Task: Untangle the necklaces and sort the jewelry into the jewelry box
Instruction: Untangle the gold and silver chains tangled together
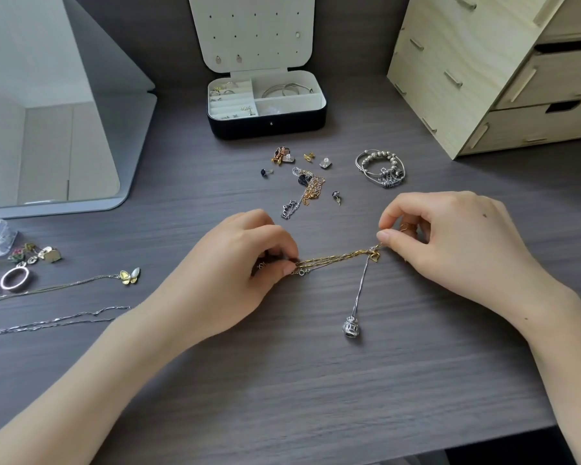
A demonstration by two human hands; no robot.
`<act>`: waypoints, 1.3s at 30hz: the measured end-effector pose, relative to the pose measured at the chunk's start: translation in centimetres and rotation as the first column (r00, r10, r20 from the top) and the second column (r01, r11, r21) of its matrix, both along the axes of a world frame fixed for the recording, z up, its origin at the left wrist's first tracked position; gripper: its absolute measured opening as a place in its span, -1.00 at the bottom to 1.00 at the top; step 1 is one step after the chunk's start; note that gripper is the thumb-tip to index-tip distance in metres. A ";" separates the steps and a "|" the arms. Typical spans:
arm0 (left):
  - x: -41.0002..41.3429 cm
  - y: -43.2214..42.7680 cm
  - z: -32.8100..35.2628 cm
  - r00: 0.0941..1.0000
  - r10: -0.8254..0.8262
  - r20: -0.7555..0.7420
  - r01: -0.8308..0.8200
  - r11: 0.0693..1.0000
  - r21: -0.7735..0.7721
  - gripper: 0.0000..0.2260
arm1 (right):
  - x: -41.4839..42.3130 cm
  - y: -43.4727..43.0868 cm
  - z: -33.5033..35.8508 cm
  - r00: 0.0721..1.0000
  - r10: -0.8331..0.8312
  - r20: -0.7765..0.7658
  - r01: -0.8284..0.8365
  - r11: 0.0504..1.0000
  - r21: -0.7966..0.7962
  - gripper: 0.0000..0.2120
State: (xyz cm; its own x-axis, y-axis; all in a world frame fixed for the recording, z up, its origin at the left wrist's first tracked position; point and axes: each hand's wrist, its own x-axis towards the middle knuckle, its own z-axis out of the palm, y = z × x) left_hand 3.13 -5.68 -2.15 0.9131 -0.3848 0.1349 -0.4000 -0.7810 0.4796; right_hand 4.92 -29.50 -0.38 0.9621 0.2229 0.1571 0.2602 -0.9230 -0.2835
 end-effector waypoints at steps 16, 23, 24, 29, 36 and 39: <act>1.0 -0.4 1.7 0.977 0.085 -0.193 -0.072 0.995 0.074 -0.81 | 0.1 -0.2 0.0 1.000 -0.003 -0.010 0.003 1.000 0.023 -0.95; 1.3 -0.6 1.8 0.957 0.088 -0.277 -0.145 0.970 -0.193 -0.83 | 0.0 -0.1 0.1 1.000 0.015 -0.011 -0.014 1.000 0.011 -0.88; 1.4 -0.8 1.7 0.958 0.091 -0.271 -0.150 0.966 -0.208 -0.83 | 0.0 -0.2 0.1 1.000 0.014 -0.012 -0.014 1.000 0.012 -0.88; 2.1 -1.0 1.1 0.968 0.124 -0.217 -0.183 0.943 -0.277 -0.80 | 0.0 -0.2 0.2 1.000 0.014 -0.016 -0.014 1.000 0.004 -0.89; 2.6 -1.7 1.9 0.899 0.124 -0.420 -0.354 0.771 -0.530 -0.81 | 0.1 -0.3 0.1 1.000 0.007 -0.016 -0.008 1.000 -0.016 -0.88; 2.4 -1.8 2.4 0.849 0.108 -0.517 -0.437 0.692 -0.574 -0.83 | 0.1 -0.3 0.0 1.000 0.006 -0.012 -0.006 1.000 -0.006 -0.89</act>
State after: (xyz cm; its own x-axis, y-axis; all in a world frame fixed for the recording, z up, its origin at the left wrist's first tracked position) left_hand 5.54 -7.46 0.22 0.9836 -0.0717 -0.1654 0.1438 -0.2413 0.9597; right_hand 5.00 -29.77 -0.35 0.9626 0.2298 0.1437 0.2624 -0.9232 -0.2808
